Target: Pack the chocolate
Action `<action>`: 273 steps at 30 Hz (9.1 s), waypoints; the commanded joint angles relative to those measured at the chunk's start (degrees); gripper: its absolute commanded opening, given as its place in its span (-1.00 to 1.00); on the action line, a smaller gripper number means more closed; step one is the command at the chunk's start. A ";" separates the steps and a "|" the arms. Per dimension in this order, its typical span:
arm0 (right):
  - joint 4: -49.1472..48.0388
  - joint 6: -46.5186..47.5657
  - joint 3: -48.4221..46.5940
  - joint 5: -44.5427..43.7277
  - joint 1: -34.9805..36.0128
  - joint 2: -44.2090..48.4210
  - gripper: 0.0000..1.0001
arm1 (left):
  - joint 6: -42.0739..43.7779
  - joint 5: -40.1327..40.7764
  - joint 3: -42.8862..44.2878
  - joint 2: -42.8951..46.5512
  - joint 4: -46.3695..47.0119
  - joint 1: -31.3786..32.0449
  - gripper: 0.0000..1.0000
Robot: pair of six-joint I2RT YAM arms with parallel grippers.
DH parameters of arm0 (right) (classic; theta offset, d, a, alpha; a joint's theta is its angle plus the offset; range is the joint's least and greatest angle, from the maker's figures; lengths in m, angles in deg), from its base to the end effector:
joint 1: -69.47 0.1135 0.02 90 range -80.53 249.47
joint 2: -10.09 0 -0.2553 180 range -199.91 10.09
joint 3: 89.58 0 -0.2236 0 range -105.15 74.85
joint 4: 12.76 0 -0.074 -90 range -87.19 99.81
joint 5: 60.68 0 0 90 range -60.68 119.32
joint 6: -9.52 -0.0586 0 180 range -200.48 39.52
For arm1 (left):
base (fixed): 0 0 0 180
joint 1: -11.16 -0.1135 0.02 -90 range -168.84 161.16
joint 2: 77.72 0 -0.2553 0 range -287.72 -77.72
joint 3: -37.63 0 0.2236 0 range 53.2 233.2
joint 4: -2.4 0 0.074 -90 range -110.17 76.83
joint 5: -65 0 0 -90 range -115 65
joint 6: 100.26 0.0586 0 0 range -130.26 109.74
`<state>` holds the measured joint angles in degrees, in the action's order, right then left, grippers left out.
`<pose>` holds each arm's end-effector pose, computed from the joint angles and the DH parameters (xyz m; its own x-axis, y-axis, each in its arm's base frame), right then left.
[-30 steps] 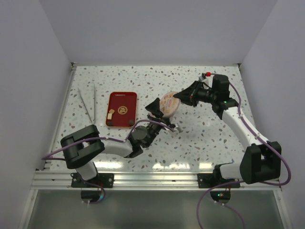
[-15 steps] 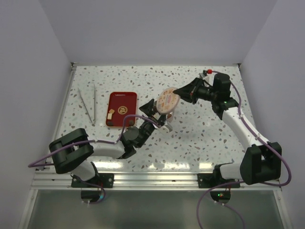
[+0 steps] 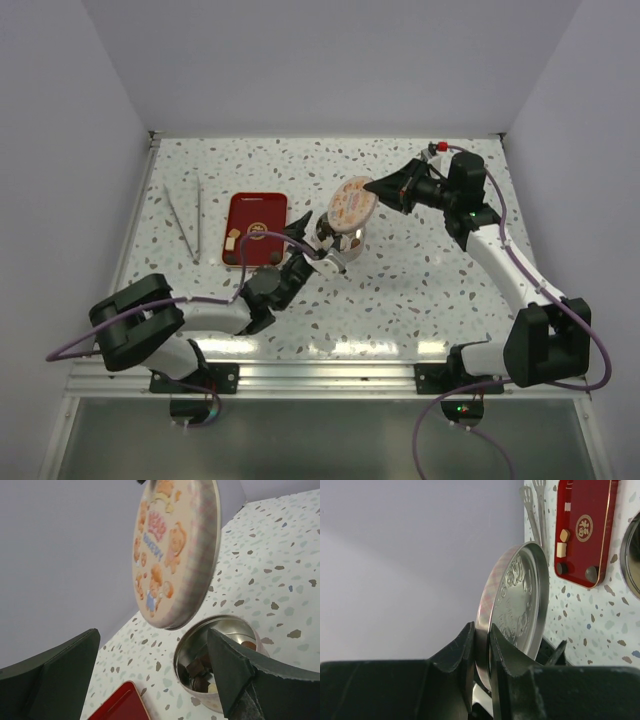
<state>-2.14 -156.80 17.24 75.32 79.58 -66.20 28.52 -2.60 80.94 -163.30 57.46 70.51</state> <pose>0.2822 0.0931 0.3222 -0.8422 0.5354 -0.0639 0.0355 0.1732 0.9842 0.1675 -0.2388 0.2460 0.4675 0.3470 -0.8131 0.4017 0.7359 0.5450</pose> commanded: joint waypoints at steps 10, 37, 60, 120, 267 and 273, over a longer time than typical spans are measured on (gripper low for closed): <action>-3.05 1.34 -2.86 -0.65 -0.44 0.53 -1.00 | -27.34 -16.48 -5.51 21.15 -15.68 -10.56 0.93; -9.11 2.84 -0.05 2.43 -0.53 1.32 -1.00 | -107.77 -52.19 2.84 6.31 7.33 -29.91 0.99; -13.24 2.13 1.26 3.48 -0.53 1.94 -1.00 | -102.24 -45.07 9.25 8.24 -21.94 -30.26 1.00; -20.28 1.77 9.35 2.43 1.40 -1.57 -1.00 | -109.45 -49.73 9.70 -0.91 -8.67 -29.29 0.99; -62.46 -5.51 17.96 7.00 -12.57 -31.37 -0.81 | -78.43 -44.45 20.06 -12.06 -33.19 -27.89 0.70; -61.32 -3.85 18.23 7.70 -13.45 -30.94 -0.80 | -77.28 -43.57 24.19 -17.42 -36.62 -25.43 0.69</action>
<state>-60.13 -161.89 35.01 81.66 66.64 -97.32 -50.93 -46.60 102.47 -178.75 22.73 44.15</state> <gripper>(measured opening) 0.175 0.849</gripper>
